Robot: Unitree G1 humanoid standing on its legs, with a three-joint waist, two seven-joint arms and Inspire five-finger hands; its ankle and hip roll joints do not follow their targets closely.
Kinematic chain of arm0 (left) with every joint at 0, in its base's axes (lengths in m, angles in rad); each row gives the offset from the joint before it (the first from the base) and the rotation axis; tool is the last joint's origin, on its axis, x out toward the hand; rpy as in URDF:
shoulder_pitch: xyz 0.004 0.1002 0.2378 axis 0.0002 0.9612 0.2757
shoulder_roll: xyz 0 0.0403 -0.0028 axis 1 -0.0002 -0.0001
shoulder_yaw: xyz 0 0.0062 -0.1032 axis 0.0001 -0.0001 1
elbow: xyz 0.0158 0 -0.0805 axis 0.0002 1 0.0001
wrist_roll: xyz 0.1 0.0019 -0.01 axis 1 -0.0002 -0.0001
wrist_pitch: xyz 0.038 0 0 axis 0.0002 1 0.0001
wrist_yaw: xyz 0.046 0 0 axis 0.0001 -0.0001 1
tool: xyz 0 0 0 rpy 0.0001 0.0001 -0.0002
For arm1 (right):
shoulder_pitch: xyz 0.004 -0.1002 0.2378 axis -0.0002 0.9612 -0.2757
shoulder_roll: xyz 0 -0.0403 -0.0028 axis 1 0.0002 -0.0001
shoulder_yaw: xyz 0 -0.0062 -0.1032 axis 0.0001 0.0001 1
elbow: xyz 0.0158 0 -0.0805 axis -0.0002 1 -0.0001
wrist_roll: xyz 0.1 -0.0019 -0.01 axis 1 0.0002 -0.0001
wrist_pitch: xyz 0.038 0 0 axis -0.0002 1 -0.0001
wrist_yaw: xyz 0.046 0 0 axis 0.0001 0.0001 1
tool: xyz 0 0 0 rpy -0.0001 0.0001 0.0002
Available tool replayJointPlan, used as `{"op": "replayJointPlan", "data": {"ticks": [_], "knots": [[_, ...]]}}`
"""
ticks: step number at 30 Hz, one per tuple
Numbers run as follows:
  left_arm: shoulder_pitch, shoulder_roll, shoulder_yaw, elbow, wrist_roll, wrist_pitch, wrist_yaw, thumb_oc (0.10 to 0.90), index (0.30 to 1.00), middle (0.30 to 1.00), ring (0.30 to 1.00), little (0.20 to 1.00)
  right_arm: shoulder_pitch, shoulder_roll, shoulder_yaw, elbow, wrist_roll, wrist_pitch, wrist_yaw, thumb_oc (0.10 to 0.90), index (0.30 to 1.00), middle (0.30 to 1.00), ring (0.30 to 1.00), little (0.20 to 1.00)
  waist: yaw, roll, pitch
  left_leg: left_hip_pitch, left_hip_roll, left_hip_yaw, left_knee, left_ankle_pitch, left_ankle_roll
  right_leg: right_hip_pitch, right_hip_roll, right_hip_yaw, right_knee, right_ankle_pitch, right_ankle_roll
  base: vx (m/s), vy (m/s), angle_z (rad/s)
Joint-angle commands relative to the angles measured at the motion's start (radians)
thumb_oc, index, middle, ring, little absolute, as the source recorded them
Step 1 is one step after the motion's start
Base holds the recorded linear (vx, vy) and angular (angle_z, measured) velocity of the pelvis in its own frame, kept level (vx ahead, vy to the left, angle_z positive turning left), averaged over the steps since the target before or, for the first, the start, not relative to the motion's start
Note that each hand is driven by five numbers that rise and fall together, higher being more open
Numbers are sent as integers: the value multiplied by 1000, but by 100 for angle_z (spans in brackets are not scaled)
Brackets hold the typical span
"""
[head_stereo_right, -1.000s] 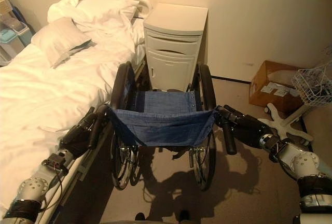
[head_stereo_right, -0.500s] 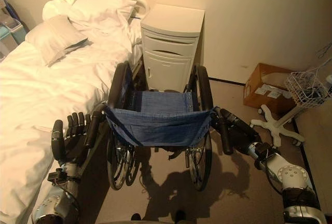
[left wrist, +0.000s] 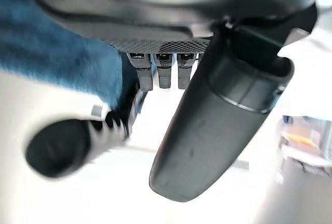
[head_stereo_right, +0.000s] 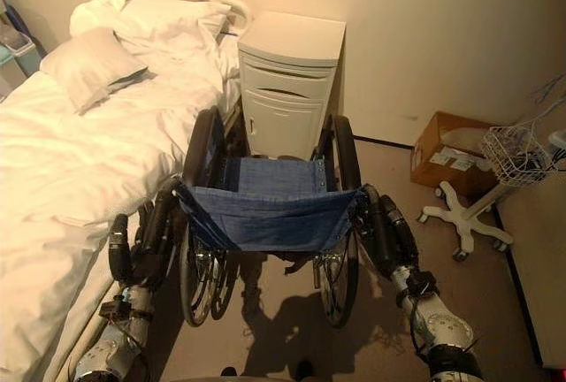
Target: Push the wheelchair next to the bed
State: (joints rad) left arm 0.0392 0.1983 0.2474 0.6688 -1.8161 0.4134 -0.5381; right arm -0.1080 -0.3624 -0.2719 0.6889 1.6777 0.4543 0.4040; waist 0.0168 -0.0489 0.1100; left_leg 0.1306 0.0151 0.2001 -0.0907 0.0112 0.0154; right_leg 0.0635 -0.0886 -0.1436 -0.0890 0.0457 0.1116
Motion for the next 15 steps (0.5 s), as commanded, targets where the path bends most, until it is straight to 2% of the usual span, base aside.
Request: {"op": "replayJointPlan", "data": {"ticks": [1,5,6,7,13,15], "knots": [[-65,-11,-13,39,28,94,-106,800,900,900,900,900,-187,-35,-250,-14,294,-46,225,800,900,900,900,900,-25,19,-75,23,-30,-25,29,-121,-41,39,14,-42,75,-101,21,0,0,0],[-45,-28,-4,119,38,100,-133,800,900,900,900,900,-177,18,-258,-21,294,-67,227,800,900,900,900,900,-26,17,-74,20,-30,-23,33,-122,-40,35,15,-38,74,-99,21,0,0,0],[-42,-30,-1,135,33,101,-124,800,900,900,900,900,-175,34,-260,-23,294,-84,221,800,900,900,900,900,-27,17,-75,18,-30,-22,34,-123,-40,34,15,-37,75,-100,21,-11,-4,-3],[-37,-37,6,159,46,107,-101,800,900,900,900,900,-172,66,-265,-25,294,-134,207,800,900,900,900,900,-29,17,-74,17,-29,-20,34,-121,-39,30,16,-36,76,-99,22,-9,-2,-3],[-21,-69,13,213,41,89,-69,800,900,900,900,900,-119,160,-270,59,294,-143,157,800,900,900,900,900,-35,17,-66,14,-29,-18,36,-121,-35,25,17,-27,74,-93,23,-10,-2,-5],[-14,-82,8,218,61,77,-44,800,900,900,900,900,-85,196,-252,90,294,-179,101,800,900,900,900,900,-36,17,-60,12,-29,-19,37,-120,-33,21,19,-23,76,-91,24,-20,-9,-13]]}}
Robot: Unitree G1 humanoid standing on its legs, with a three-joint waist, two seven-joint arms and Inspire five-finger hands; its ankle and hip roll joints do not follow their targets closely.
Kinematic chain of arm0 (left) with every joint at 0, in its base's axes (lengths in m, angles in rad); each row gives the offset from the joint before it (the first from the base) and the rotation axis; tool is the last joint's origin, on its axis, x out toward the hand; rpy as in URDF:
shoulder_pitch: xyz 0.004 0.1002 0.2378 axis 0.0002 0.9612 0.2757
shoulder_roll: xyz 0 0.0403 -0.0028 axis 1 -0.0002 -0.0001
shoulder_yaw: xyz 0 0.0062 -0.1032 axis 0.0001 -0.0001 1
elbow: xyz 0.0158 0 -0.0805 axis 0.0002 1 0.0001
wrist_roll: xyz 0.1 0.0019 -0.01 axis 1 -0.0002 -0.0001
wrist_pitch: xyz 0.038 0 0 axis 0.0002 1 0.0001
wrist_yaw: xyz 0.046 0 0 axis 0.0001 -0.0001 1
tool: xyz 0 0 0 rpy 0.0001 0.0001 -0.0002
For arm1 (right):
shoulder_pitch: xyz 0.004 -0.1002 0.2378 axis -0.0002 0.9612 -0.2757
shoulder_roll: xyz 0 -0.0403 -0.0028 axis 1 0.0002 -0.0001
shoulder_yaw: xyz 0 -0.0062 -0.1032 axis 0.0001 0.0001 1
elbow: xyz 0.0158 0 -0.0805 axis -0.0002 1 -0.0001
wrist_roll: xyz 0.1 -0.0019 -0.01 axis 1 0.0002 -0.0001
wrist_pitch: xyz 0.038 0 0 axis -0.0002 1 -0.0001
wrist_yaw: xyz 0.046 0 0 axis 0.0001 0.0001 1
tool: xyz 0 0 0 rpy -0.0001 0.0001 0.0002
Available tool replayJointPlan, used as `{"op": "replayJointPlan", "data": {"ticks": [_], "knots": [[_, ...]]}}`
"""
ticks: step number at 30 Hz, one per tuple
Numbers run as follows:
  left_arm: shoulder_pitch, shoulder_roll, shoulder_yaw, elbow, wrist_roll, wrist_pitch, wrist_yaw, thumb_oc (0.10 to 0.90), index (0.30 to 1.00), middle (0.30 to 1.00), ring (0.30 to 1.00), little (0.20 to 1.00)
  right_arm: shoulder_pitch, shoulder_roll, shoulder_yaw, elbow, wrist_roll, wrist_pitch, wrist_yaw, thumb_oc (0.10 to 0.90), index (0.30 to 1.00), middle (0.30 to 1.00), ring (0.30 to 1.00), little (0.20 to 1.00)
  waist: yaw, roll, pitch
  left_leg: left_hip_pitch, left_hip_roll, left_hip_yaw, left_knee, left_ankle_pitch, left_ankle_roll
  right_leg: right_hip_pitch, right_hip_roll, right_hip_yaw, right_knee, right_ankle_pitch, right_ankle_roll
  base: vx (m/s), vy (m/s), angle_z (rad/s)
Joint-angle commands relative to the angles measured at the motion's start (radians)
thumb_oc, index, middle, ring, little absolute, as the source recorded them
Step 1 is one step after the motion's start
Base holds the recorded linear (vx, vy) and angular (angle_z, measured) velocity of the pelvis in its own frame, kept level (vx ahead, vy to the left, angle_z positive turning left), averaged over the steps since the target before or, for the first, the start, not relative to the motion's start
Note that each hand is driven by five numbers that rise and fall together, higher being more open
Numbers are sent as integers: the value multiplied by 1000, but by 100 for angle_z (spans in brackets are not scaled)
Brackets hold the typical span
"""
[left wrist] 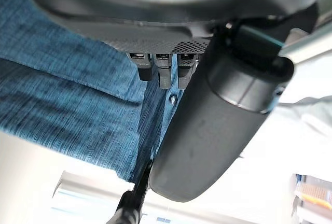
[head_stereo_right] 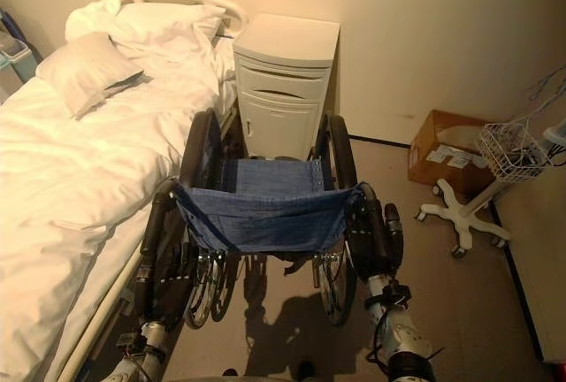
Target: Push the wheelchair next to the bed
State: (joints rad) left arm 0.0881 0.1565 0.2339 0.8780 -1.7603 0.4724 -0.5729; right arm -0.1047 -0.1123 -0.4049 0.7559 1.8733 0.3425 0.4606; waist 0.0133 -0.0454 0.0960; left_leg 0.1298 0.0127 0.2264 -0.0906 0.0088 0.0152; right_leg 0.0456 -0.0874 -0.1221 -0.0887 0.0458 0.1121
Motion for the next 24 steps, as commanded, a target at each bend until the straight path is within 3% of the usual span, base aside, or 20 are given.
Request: {"op": "replayJointPlan", "data": {"ticks": [1,5,11,13,24], "knots": [[-55,-58,9,12,41,0,13,800,900,900,900,900,-50,-13,-83,55,99,-117,-8,800,900,900,900,900,-35,15,-38,12,-27,-48,38,-115,-30,37,19,-39,77,-88,22,-27,-11,-13],[-43,-78,-26,15,114,-33,46,800,900,900,900,900,16,6,2,124,99,-220,-106,800,900,900,900,900,-39,20,-26,10,-31,-55,40,-112,-22,33,23,-29,81,-83,20,-18,-6,-9],[-33,-100,-83,9,87,-92,39,800,900,900,900,900,54,1,80,213,93,-282,-134,800,900,900,900,900,-41,33,-11,5,-39,-72,40,-109,-13,27,30,-17,88,-79,16,-8,8,-9],[-28,-103,-91,8,106,-95,35,800,900,900,900,900,64,10,98,219,18,-296,-147,800,900,900,900,900,-43,39,-6,5,-43,-79,40,-109,-10,26,31,-12,90,-79,15,0,0,0],[17,-96,-152,68,320,-114,50,800,900,900,900,900,117,34,209,226,-161,-211,-132,800,900,900,900,900,-52,63,5,-11,-53,-96,42,-102,-4,9,36,-7,102,-84,10,-1,6,0]]}}
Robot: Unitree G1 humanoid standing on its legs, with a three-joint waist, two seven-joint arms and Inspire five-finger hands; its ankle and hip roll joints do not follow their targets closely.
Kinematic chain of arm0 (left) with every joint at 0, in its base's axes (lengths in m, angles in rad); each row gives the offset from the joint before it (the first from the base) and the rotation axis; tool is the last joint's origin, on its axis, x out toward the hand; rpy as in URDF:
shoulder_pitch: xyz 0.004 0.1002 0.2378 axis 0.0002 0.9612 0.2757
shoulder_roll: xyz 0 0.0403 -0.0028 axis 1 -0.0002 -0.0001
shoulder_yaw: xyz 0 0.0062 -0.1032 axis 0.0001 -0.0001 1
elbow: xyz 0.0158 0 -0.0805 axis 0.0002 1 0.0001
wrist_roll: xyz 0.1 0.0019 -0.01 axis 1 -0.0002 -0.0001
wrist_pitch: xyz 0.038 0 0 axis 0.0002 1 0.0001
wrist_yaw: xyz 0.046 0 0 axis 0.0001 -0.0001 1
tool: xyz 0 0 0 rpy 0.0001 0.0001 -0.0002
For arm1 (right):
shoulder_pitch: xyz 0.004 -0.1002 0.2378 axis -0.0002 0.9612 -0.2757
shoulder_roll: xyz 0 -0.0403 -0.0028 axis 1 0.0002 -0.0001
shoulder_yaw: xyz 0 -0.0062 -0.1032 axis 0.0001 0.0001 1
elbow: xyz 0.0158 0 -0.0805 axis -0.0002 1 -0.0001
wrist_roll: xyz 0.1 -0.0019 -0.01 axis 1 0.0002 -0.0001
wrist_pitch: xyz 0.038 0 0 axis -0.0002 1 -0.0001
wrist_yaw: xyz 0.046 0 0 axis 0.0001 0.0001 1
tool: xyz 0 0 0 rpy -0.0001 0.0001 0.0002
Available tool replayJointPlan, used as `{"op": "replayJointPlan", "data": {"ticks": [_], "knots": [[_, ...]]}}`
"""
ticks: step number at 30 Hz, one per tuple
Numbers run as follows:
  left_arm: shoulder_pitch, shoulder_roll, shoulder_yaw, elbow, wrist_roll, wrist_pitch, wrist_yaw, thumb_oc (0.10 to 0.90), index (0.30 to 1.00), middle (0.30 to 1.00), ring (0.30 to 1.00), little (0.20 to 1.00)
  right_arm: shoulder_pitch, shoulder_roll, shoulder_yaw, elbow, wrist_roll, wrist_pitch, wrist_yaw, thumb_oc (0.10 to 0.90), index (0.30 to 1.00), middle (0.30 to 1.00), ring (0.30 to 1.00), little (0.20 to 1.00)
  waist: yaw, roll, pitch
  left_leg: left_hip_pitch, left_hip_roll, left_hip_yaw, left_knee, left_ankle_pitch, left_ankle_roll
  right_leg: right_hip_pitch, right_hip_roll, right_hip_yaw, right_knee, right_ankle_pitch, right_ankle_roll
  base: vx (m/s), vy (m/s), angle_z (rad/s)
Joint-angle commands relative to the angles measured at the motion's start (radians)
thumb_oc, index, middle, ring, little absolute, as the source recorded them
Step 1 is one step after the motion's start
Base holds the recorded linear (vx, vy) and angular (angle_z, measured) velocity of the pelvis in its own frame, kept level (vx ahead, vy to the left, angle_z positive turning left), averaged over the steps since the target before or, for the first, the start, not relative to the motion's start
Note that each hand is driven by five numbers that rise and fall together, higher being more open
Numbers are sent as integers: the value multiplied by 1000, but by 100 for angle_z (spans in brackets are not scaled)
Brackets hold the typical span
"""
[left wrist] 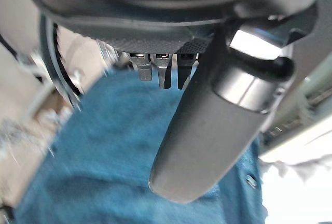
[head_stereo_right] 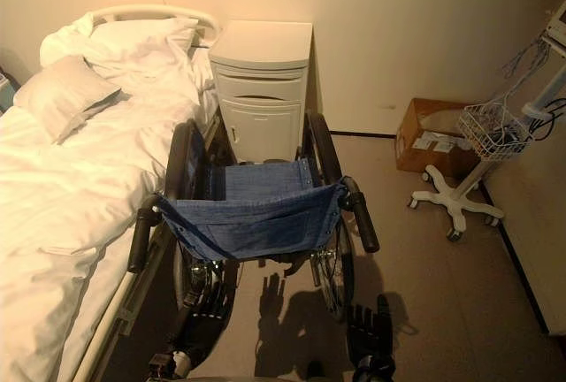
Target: Push the wheelchair next to the bed
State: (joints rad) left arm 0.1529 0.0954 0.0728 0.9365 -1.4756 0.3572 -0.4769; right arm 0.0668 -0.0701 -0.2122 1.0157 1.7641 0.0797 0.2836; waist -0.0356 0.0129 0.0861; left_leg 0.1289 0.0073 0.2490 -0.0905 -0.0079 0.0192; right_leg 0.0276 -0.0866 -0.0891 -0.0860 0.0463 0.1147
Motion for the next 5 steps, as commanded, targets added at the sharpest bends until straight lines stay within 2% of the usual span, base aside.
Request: {"op": "replayJointPlan", "data": {"ticks": [1,3,5], "knots": [[-46,-37,11,12,40,1,-50,800,900,900,900,900,-52,-7,21,-36,-60,55,49,800,900,900,900,900,-4,5,16,-10,-48,-119,42,-86,-7,27,35,-40,99,-85,7,0,0,0],[-42,-38,4,23,48,-2,-58,800,900,900,900,900,-45,-5,42,-39,-95,84,83,800,900,900,900,900,-4,6,18,-12,-49,-122,43,-85,-7,27,35,-42,98,-86,5,0,0,0],[-37,-36,-4,25,65,-33,-49,800,900,900,900,900,-38,-2,70,-50,-128,101,104,800,900,900,900,900,-2,7,20,-14,-51,-126,43,-84,-7,26,35,-44,97,-85,4,0,0,0]]}}
